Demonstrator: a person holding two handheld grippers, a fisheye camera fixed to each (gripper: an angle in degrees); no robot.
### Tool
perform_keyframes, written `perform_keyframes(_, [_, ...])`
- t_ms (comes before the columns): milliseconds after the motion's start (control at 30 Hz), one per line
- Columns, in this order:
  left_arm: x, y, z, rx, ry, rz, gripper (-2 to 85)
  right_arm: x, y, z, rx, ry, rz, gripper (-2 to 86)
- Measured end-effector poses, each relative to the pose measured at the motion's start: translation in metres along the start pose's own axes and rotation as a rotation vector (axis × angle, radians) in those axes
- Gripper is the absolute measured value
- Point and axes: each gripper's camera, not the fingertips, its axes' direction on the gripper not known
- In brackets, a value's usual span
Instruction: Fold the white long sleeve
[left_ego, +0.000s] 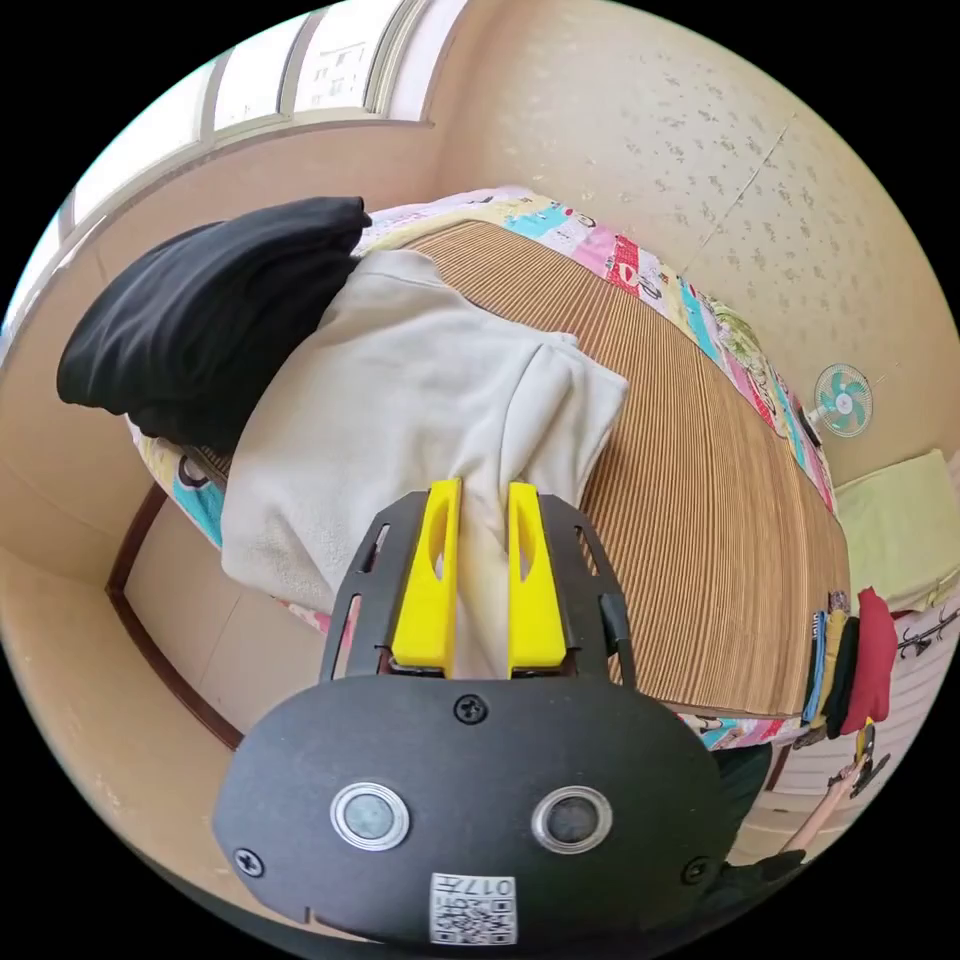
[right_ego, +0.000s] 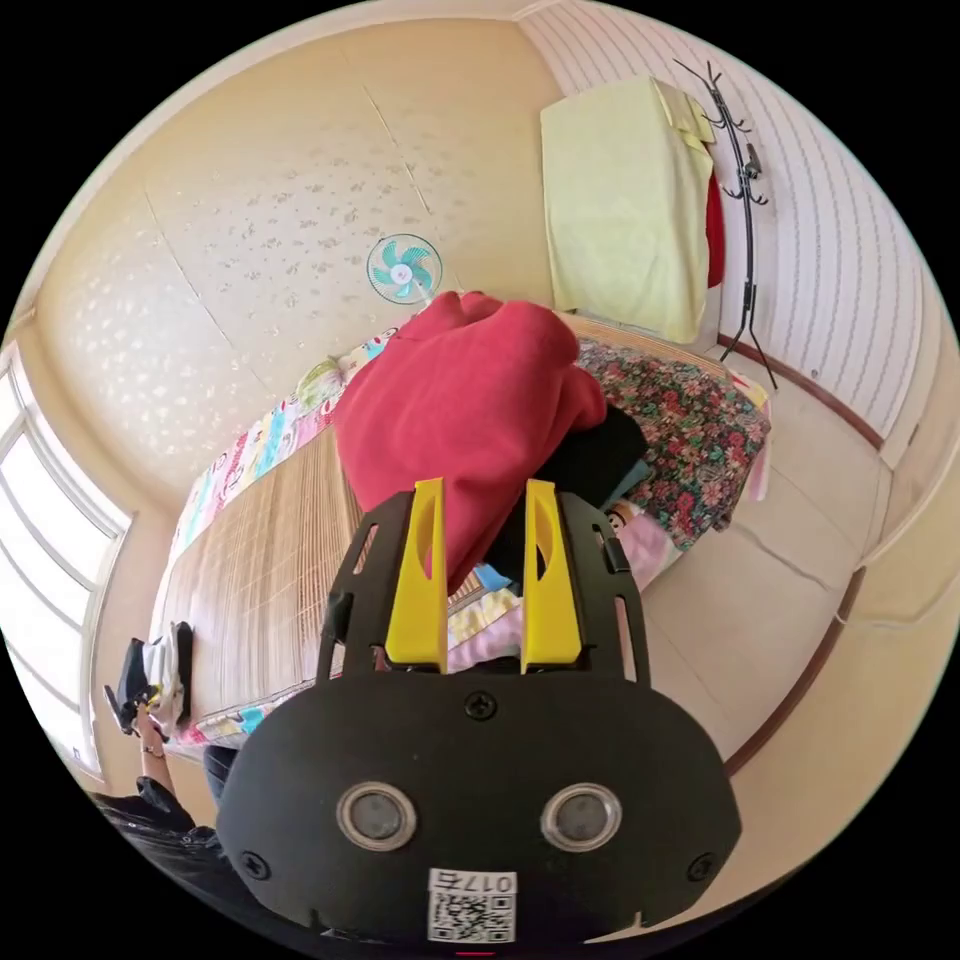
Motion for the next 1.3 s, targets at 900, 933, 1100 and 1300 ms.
perform_keyframes(900, [0.177, 0.217, -0.054, -0.303, 0.883, 0.482, 7.7, -0.244, 0.276, 0.259, -0.654, -0.633, -0.468, 11.8])
perform_keyframes(933, [0.187, 0.217, -0.061, -0.299, 0.878, 0.496, 8.2, -0.243, 0.289, 0.276, -0.706, -0.679, -0.448, 11.9])
perform_keyframes(1100, [0.258, 0.221, -0.087, -0.270, 0.837, 0.593, 9.8, -0.243, 0.327, 0.304, -0.810, -0.638, -0.465, 8.1])
perform_keyframes(1300, [0.307, 0.216, -0.105, -0.291, 0.837, 0.488, 13.2, -0.237, 0.320, 0.207, -0.626, -1.041, -0.620, 3.5])
